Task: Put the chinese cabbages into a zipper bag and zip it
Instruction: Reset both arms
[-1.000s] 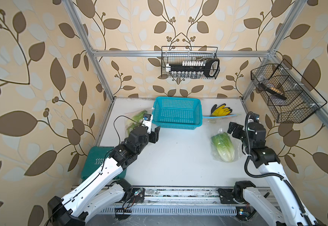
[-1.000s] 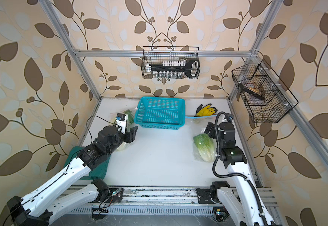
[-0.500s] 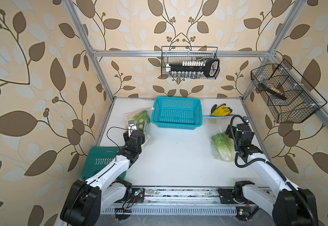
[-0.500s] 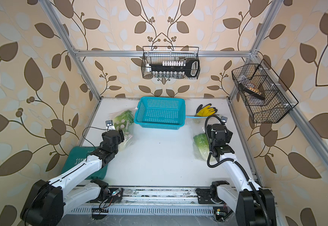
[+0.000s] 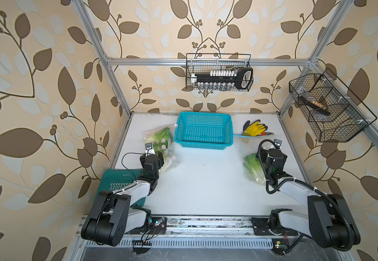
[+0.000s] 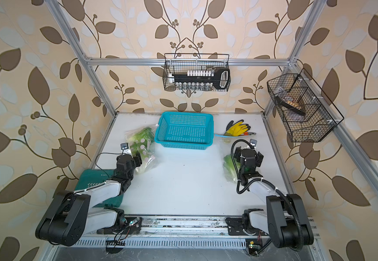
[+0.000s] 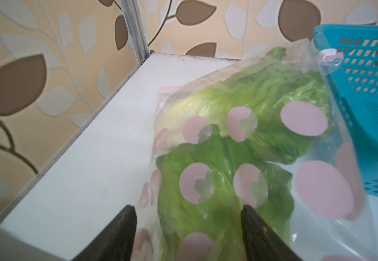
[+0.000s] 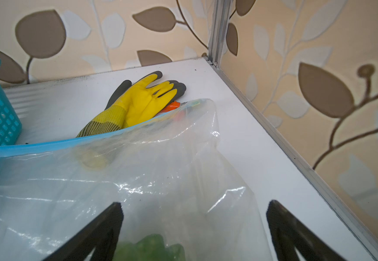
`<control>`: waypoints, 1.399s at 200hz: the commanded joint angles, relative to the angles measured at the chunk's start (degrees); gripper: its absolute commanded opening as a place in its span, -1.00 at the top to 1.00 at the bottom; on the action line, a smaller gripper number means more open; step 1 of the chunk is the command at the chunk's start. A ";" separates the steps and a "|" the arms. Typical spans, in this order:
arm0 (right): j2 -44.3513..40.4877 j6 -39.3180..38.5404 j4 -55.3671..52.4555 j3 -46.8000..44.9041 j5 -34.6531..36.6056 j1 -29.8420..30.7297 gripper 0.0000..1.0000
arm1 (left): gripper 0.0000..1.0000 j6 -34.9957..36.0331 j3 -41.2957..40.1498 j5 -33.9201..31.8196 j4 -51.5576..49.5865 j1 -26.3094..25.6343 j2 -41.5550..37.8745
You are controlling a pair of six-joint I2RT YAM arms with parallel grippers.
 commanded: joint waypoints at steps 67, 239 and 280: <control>8.25 -3.11 18.02 -3.85 -3.28 0.51 -0.99 | -0.50 3.26 1.22 9.66 12.20 3.59 13.03; 14.38 -5.31 17.72 -0.78 -10.63 -0.45 -0.99 | -0.98 -0.66 5.42 4.55 5.25 5.10 14.52; 14.45 -5.38 18.17 -0.87 -10.63 -0.48 -0.99 | -0.98 -0.66 5.41 4.64 5.14 5.06 14.40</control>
